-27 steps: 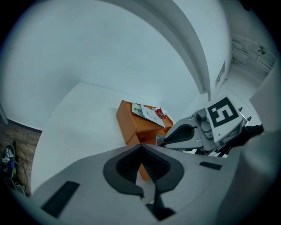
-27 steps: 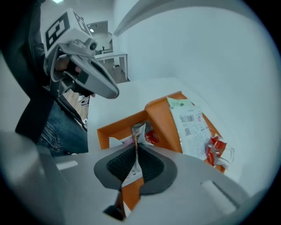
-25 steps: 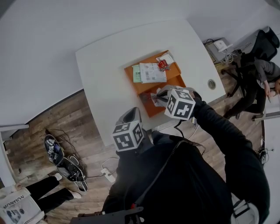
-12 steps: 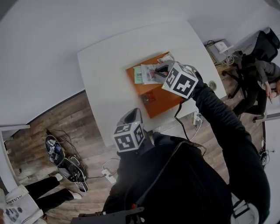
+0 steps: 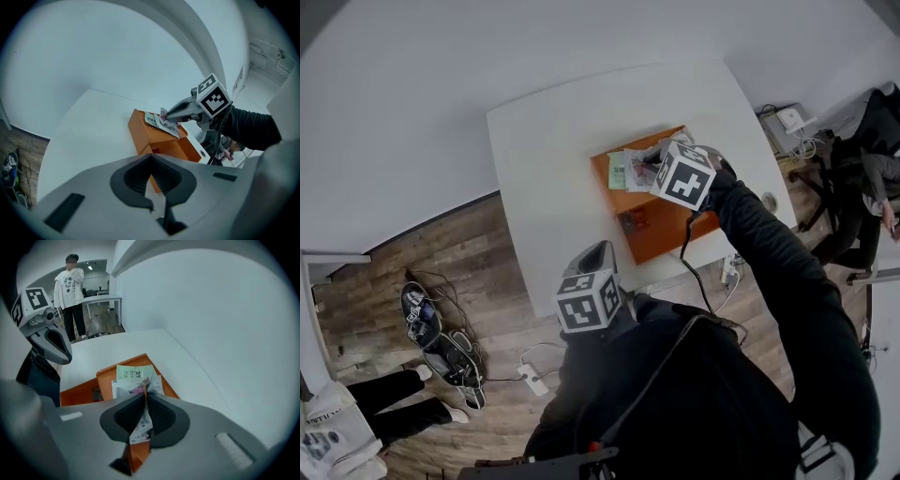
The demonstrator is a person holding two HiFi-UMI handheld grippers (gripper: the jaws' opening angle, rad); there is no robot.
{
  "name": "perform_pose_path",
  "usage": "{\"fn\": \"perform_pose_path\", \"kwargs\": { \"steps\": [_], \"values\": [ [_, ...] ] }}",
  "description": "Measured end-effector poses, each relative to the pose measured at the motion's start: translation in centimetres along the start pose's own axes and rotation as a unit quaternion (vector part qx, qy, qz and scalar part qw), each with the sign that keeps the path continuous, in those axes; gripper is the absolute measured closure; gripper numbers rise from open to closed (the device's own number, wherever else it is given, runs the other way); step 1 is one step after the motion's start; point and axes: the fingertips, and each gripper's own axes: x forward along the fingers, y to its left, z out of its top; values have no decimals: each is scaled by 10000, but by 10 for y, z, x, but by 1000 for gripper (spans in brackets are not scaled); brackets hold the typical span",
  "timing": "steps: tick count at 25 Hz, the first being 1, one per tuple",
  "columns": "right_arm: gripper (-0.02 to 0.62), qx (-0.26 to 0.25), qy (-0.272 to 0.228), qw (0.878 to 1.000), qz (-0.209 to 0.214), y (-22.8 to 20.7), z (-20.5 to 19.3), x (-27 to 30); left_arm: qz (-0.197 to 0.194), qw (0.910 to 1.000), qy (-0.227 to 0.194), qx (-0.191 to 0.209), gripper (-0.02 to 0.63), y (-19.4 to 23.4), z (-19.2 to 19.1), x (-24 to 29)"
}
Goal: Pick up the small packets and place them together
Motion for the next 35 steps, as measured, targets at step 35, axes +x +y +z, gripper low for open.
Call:
{"fn": "perform_pose_path", "kwargs": {
  "steps": [35],
  "values": [
    [532, 1969, -1945, 9585, -689, -27, -5, -108, -345, 9987, 55, 375, 607, -29, 40, 30]
  ]
}}
